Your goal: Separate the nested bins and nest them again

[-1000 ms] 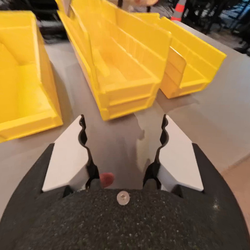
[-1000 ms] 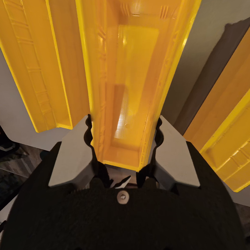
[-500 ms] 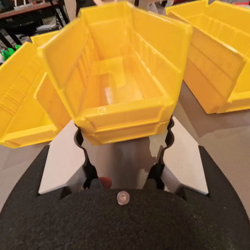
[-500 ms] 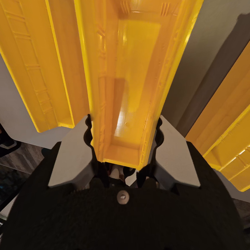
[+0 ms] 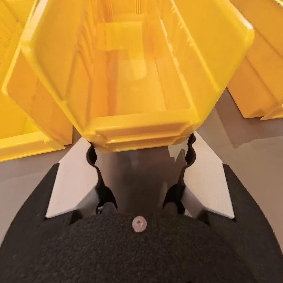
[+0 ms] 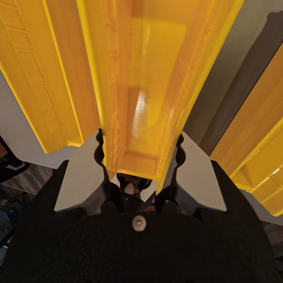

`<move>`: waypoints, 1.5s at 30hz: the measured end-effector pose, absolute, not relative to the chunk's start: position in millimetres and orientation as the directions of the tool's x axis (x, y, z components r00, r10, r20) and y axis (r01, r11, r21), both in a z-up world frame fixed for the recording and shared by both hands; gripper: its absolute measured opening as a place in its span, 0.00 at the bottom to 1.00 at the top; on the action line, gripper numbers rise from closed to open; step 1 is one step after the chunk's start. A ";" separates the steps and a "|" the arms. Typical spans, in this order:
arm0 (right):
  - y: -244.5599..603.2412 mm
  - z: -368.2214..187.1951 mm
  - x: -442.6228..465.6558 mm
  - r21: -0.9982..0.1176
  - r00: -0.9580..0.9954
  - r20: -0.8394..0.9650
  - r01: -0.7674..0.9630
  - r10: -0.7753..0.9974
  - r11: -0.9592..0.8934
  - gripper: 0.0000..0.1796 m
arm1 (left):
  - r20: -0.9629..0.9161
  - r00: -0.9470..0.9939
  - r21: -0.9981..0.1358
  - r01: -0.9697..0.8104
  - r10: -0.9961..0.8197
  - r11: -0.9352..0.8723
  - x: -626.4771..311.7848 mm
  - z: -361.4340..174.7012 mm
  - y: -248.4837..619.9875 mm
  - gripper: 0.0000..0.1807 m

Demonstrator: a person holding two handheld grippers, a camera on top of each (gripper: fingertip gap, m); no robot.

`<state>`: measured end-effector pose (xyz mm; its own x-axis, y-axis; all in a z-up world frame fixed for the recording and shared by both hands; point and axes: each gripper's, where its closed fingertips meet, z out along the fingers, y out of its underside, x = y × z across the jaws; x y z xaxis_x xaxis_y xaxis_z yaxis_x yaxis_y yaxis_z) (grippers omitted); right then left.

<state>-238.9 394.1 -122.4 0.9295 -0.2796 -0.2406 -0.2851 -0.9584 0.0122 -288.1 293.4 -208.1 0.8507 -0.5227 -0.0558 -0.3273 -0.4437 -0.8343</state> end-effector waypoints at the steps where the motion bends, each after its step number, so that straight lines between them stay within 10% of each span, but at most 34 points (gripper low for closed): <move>1: 394.0 -122.1 -238.8 0.017 0.931 -0.236 -0.284 -0.280 -0.959 0.54 | -0.047 0.850 -0.833 -0.323 -0.525 -0.448 -287.7 -208.7 293.5 0.66; 20: 366.3 -139.3 -249.1 0.054 0.981 -0.101 -0.158 -0.163 -0.986 0.72 | -0.012 0.850 -0.827 -0.305 -0.527 -0.472 -278.9 -209.4 291.8 0.65; 30: 362.9 -128.4 -250.2 0.081 0.980 -0.062 -0.184 -0.189 -0.980 0.54 | 0.009 0.842 -0.832 -0.292 -0.539 -0.471 -276.1 -208.6 289.5 0.64; 32: 365.0 -123.9 -247.8 0.085 0.982 -0.060 -0.171 -0.176 -0.982 0.53 | -0.032 0.831 -0.832 -0.331 -0.556 -0.446 -275.7 -209.0 289.4 0.60; 35: 365.5 -118.8 -237.2 0.085 0.987 -0.014 -0.159 -0.161 -0.984 0.52 | -0.056 0.829 -0.793 -0.376 -0.557 -0.480 -280.8 -219.5 286.5 0.27; 45: 370.9 -120.6 -241.7 0.077 0.980 -0.149 -0.123 -0.134 -0.989 0.54 | 0.215 0.767 -0.694 -0.316 -0.605 -0.647 -299.7 -217.2 238.5 0.42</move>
